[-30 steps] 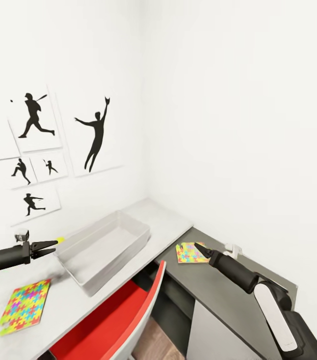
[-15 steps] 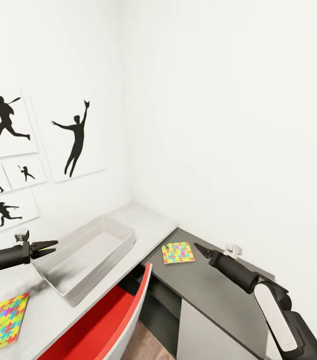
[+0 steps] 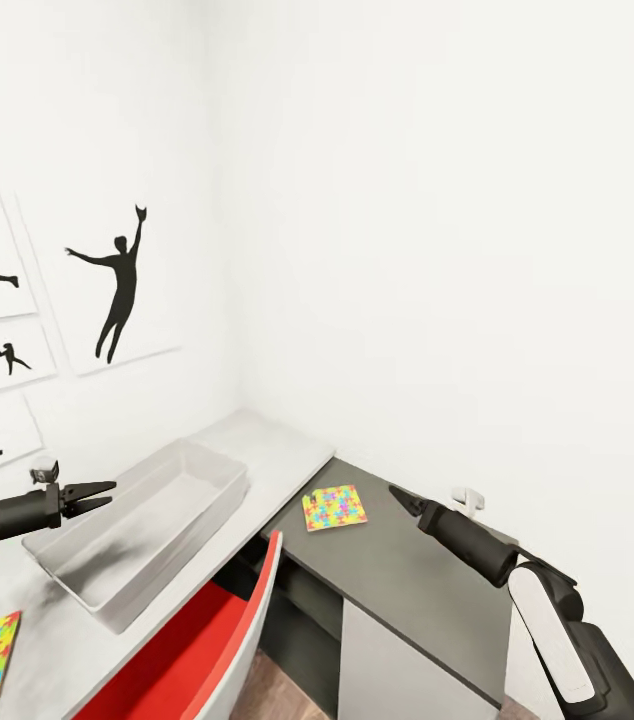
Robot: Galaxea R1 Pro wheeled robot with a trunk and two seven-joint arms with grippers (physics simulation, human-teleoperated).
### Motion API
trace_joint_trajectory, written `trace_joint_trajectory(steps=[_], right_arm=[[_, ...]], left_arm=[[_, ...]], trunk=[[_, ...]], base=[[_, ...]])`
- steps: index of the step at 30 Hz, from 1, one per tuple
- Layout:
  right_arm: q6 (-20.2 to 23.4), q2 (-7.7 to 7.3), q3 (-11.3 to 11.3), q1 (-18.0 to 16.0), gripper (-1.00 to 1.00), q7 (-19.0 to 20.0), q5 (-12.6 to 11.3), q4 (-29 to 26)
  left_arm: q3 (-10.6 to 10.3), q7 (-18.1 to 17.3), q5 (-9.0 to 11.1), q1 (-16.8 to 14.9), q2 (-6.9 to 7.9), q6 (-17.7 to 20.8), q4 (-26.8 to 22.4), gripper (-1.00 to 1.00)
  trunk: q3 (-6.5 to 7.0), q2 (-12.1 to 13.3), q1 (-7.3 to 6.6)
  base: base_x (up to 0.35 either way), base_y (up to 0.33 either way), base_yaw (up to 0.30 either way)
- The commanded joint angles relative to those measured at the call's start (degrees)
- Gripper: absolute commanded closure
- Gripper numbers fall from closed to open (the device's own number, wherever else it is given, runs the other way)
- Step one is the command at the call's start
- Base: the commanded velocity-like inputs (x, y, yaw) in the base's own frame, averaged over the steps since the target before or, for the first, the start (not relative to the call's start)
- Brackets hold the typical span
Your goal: Put all the toys in the child's room - the three board games (two on the bed and one on the table), the two jigsaw puzzles on the table, and the tennis ball on the table - inside the toy box on the table in the child's room.
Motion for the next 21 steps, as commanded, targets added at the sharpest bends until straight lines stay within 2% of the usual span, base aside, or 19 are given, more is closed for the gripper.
trace_joint_trajectory(steps=[1,7,12,21], right_arm=[[0.41,0.01,-0.08,-0.02,-1.0,0.09,-0.3,0.01],[0.49,0.01,-0.46,-0.02,-1.0,0.14,-0.34,0.03],[0.62,0.01,-2.42,-0.02,-1.0,1.01,-0.37,0.25],[0.64,0.01,-2.87,-0.02,-1.0,2.62,-0.35,0.6]], left_arm=[[0.02,-0.21,-0.02,-0.02,-0.01,0.6,0.01,-1.0],[0.02,-0.21,-0.01,-0.01,-0.02,0.56,0.01,-1.0],[0.02,-0.21,-0.03,0.0,-0.03,0.55,0.01,-1.0],[0.02,-0.21,-0.09,0.0,-0.03,0.59,0.01,-1.0]], trunk=[[-0.03,-0.04,0.02],[-0.28,-0.04,0.02],[-0.55,-0.04,0.02],[-0.86,-0.04,0.02]], base=[[0.0,0.0,-0.071],[-0.021,0.0,-0.143],[-0.097,0.0,-0.211],[-0.041,0.0,-0.252]])
